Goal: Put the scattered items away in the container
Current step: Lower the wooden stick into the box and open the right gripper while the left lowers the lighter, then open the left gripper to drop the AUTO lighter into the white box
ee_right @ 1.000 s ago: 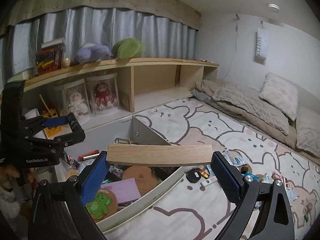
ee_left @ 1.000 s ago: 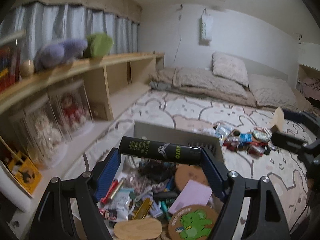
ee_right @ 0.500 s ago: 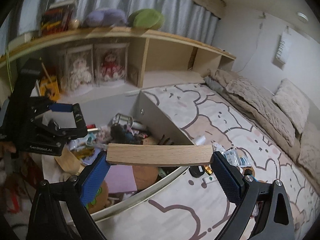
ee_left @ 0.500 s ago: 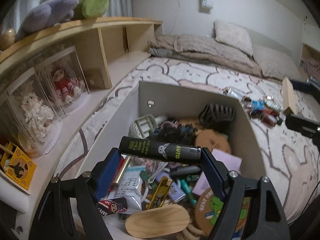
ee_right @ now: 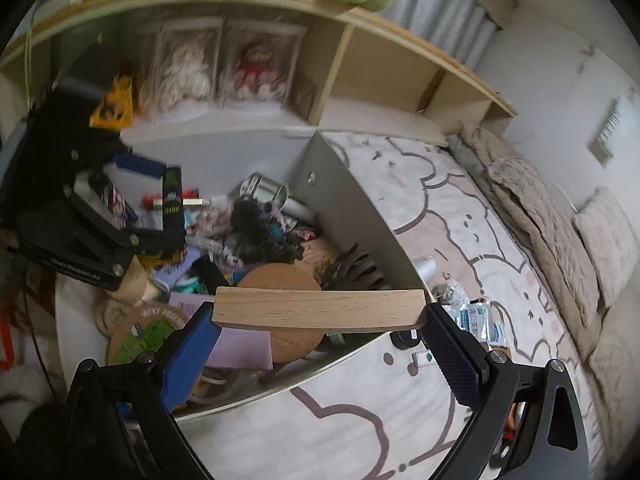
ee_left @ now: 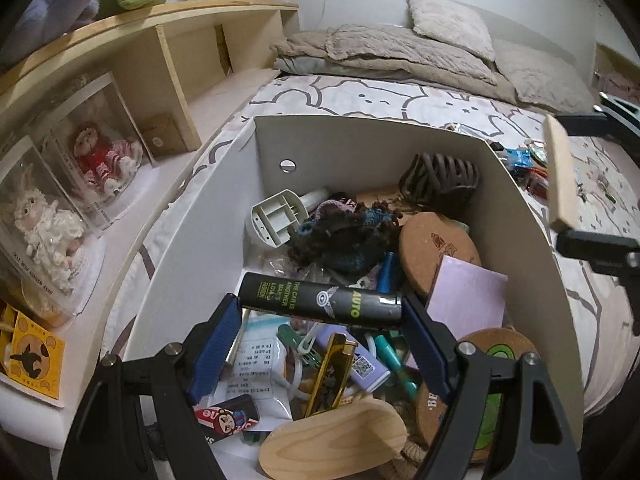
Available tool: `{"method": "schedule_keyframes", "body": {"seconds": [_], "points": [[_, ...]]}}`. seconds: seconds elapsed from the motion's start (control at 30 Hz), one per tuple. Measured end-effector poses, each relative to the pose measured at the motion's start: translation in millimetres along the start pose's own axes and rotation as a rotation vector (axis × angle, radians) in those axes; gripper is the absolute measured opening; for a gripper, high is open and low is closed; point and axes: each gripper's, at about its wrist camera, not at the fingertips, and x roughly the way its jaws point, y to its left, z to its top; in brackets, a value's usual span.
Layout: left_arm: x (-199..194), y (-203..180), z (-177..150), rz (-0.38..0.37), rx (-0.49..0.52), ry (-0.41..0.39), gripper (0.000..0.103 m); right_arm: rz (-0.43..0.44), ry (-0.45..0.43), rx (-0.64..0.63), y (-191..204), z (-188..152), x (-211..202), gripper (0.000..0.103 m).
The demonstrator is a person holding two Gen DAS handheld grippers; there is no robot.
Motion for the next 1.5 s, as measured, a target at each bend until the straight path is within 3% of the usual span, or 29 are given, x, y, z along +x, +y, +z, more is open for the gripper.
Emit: {"method": "schedule_keyframes", "body": {"seconds": [0.3, 0.67, 1.1, 1.5], "points": [[-1, 2, 10, -0.027, -0.011, 0.004, 0.080, 0.024, 0.166, -0.235, 13, 9, 33, 0.099], [10, 0, 28, -0.069, -0.031, 0.050, 0.080, -0.034, 0.309, -0.367, 12, 9, 62, 0.099], [25, 3, 28, -0.114, -0.097, 0.113, 0.080, -0.035, 0.248, -0.309, 2, -2, 42, 0.103], [21, -24, 61, -0.199, -0.112, 0.120, 0.080, 0.019, 0.122, -0.232, -1, -15, 2, 0.103]]}}
